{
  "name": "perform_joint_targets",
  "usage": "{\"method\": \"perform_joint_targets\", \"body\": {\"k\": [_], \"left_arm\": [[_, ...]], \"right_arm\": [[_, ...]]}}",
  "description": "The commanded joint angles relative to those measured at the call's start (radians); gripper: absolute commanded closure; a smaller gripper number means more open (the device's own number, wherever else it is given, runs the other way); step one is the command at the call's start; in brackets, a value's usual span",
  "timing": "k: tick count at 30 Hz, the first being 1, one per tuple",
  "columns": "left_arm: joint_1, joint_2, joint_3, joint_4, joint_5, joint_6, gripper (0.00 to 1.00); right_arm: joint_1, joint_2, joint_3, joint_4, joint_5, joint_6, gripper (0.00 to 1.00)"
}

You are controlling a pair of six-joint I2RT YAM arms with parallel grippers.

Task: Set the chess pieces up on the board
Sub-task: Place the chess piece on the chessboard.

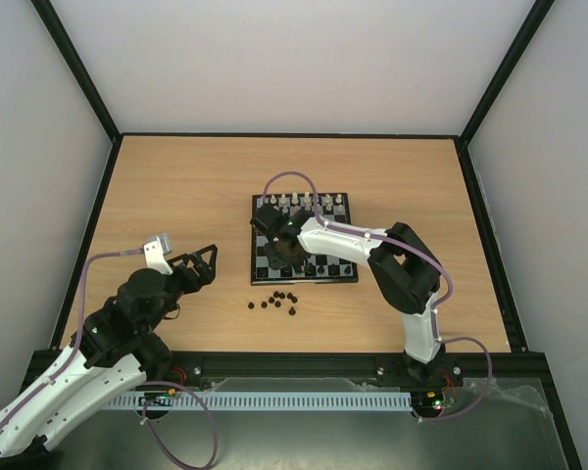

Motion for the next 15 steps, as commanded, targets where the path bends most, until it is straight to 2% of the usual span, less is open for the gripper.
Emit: {"method": "perform_joint_targets", "body": {"k": [1,15], "left_arm": [[-0.002,-0.002,-0.009,0.005,-0.002,0.001,0.01],[-0.002,0.008,-0.01,0.015,-0.001,0.001,0.01]], "right_arm": [[-0.003,-0.014,-0.009,-0.037,-0.028,-0.003,0.98],[-0.003,-0.038,-0.019,-0.036,-0.029,-0.003,0.97]]}}
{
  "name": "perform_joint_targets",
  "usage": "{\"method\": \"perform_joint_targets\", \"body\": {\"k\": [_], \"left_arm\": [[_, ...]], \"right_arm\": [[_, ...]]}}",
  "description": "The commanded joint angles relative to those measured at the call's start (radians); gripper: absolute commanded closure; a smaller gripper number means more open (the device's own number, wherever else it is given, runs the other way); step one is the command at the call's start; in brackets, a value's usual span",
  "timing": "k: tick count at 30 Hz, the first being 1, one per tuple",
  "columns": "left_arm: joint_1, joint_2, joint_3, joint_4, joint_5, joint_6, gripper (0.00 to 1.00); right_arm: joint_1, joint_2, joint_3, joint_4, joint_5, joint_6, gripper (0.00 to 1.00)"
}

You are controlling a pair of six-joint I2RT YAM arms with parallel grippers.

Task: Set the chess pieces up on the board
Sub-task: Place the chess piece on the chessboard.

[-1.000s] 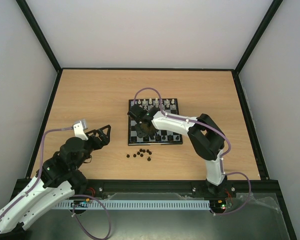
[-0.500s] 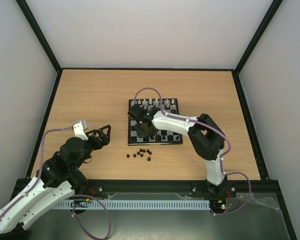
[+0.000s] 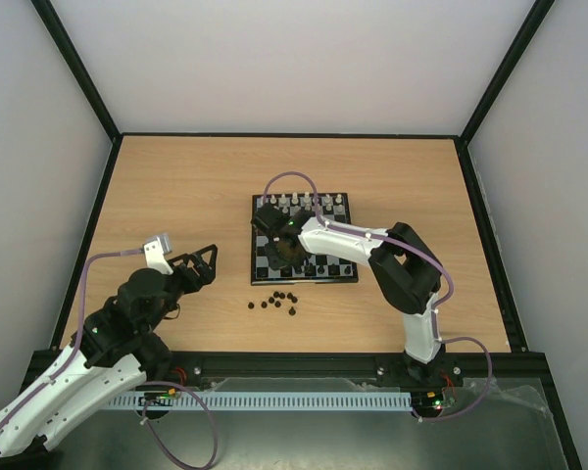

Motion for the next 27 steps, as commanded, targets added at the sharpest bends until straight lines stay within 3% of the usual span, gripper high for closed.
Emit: {"method": "perform_joint_targets", "body": {"k": [1,13,18,22,25,27], "left_arm": [[-0.002,0.006,-0.01,0.013,-0.001,0.001,0.01],[-0.002,0.009,-0.002,0.015,-0.004,0.008,0.01],[-0.002,0.013,0.0,0.016,0.001,0.022,0.0],[-0.002,0.013,0.012,0.035,0.034,0.064,0.0],[-0.002,0.022,0.03,0.024,0.036,0.083,0.0],[-0.002,0.034,0.045,0.009,0.031,0.088,0.01]], "right_arm": [[-0.003,-0.036,-0.013,-0.039,-0.007,-0.002,0.97],[-0.002,-0.119,-0.014,-0.012,0.029,0.009,0.66],[0.001,-0.242,-0.09,0.035,0.006,0.004,0.35],[0.026,-0.353,-0.151,0.023,-0.016,-0.003,0.21],[0.07,-0.42,-0.21,-0.003,0.006,0.007,0.03],[0.108,-0.467,-0.259,-0.012,0.029,0.027,0.01]]}}
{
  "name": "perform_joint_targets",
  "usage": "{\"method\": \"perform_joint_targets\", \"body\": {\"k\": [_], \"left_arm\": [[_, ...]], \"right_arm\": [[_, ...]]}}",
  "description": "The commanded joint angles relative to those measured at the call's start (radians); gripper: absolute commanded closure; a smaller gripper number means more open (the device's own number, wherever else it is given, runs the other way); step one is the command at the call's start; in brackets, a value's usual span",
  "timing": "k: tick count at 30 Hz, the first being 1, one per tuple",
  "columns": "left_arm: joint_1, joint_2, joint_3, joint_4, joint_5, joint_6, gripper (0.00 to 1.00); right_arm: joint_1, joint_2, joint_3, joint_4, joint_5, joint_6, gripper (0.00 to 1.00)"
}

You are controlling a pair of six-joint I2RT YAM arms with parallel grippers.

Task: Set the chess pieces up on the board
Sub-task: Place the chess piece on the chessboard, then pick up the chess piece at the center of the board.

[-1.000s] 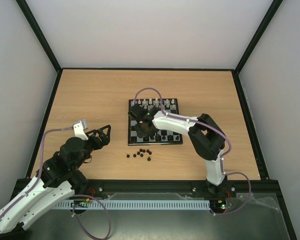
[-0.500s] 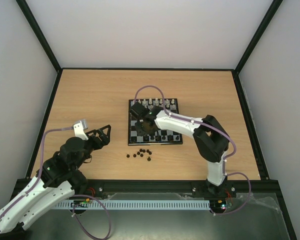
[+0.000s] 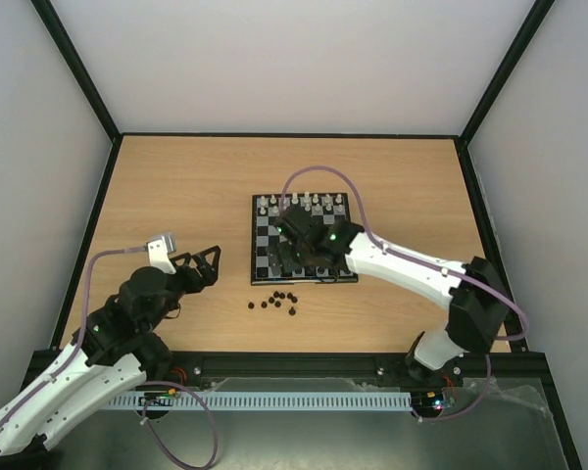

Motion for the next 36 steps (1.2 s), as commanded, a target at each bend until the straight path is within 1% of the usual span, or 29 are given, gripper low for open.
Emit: {"method": "perform_joint_targets", "body": {"k": [1,3,5,10,11,13,14,19,25,33,36], "left_arm": [[-0.001,0.024,0.047,-0.001,0.009,0.041,0.01],[-0.002,0.043,0.053,-0.005,0.012,0.038,0.01],[-0.002,0.067,0.062,-0.013,0.013,0.029,0.0],[-0.002,0.095,0.062,-0.008,0.032,0.012,0.01],[-0.001,0.093,0.059,-0.005,0.036,0.009,0.0],[-0.001,0.087,0.053,-0.004,0.04,0.002,0.01],[-0.002,0.084,0.052,-0.006,0.04,0.0,0.0],[-0.002,0.06,0.049,-0.03,0.039,-0.01,0.0],[-0.002,0.014,0.032,-0.035,0.048,-0.021,0.0],[-0.002,0.02,0.031,-0.028,0.054,-0.016,0.0],[-0.002,0.016,0.029,-0.025,0.056,-0.015,0.0]], "right_arm": [[0.084,-0.091,-0.111,-0.055,0.029,0.03,0.01],[0.132,-0.13,-0.177,-0.054,0.045,0.068,0.0],[0.179,-0.16,-0.223,-0.051,0.059,0.096,0.04],[0.292,-0.185,-0.291,-0.054,0.134,0.223,0.45],[0.307,-0.178,-0.298,-0.053,0.145,0.239,0.52],[0.33,-0.154,-0.303,-0.051,0.176,0.269,0.56],[0.335,-0.142,-0.304,-0.048,0.183,0.279,0.61],[0.338,-0.065,-0.29,-0.006,0.18,0.295,0.69],[0.338,0.038,-0.245,0.009,0.165,0.3,0.7],[0.335,0.098,-0.223,0.025,0.159,0.297,0.7],[0.333,0.112,-0.214,0.026,0.155,0.294,0.73]]}}
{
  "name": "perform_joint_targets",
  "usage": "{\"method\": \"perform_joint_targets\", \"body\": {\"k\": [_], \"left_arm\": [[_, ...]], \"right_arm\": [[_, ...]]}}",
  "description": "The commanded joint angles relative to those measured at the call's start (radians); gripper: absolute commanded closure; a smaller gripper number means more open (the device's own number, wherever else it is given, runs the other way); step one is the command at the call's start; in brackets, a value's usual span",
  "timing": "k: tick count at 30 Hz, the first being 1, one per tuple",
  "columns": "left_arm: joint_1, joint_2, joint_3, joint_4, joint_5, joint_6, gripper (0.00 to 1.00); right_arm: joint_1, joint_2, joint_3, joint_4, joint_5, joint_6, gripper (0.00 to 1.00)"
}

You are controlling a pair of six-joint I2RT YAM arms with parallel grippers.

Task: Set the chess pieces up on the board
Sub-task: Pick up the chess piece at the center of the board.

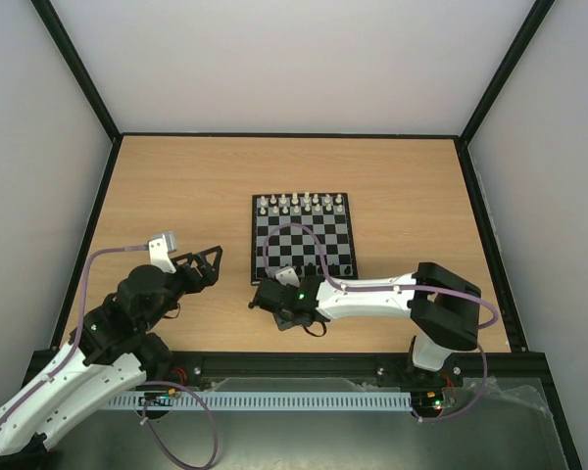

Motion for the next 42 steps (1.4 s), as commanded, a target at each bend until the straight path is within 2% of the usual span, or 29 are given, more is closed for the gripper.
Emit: {"method": "perform_joint_targets", "body": {"k": [1,11,22,32,42], "left_arm": [[-0.002,-0.005,-0.007,-0.006,0.013,0.0,0.01],[-0.002,-0.025,-0.011,-0.009,0.012,-0.005,0.0],[-0.002,-0.025,-0.011,-0.008,0.015,-0.005,0.0],[-0.002,-0.021,-0.01,0.003,0.014,-0.002,0.01],[-0.002,-0.056,-0.006,0.0,0.007,-0.012,0.01]], "right_arm": [[0.0,0.028,0.028,-0.018,0.007,0.011,0.74],[-0.006,0.032,0.037,-0.039,0.009,0.008,0.87],[-0.011,0.024,0.04,-0.051,0.018,0.002,0.95],[-0.022,-0.024,0.18,-0.174,0.082,-0.042,0.96],[-0.139,0.017,0.309,-0.173,0.029,-0.15,0.97]]}}
